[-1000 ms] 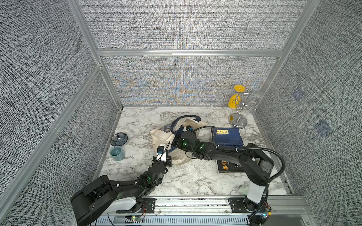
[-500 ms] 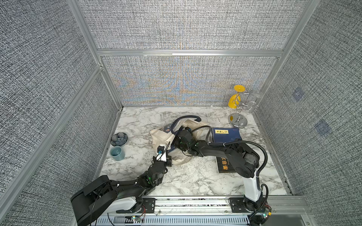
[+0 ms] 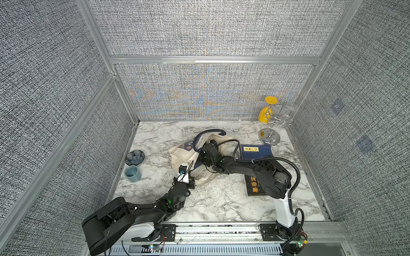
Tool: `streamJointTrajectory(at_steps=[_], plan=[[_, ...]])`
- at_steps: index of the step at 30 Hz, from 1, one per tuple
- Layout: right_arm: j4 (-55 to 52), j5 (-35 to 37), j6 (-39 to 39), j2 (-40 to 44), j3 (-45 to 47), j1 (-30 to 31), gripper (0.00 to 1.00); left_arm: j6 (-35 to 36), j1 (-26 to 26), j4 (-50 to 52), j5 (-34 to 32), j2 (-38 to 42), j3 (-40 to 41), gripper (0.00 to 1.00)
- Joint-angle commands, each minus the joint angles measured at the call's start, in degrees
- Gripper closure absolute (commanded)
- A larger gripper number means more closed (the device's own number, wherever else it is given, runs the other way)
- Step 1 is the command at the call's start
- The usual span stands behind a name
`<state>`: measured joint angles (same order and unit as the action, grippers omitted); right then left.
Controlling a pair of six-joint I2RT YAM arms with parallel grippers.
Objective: Take out the books from the canvas bag
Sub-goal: Pick up the book from the canvas bag.
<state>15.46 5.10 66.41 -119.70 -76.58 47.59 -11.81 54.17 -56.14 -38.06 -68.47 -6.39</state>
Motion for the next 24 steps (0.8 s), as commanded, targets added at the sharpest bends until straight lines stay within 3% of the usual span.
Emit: streamJointTrajectory(at_steps=[1,11,24], plan=[[1.72,1.32,-0.51,-0.97,-1.29,-0.32,0.66,0.04,-0.03,-2.68,1.41,-0.26,-0.43,1.0],[13.35,3.46,-0.6,-3.17,-0.75,-0.4,0.67,0.21,0.01,-4.18,1.83,-1.14,-0.22,1.0],[11.74,4.0,-1.49,-4.96,-2.59,-0.49,1.0,0.39,-0.03,-3.98,1.59,-0.69,-0.11,1.0]])
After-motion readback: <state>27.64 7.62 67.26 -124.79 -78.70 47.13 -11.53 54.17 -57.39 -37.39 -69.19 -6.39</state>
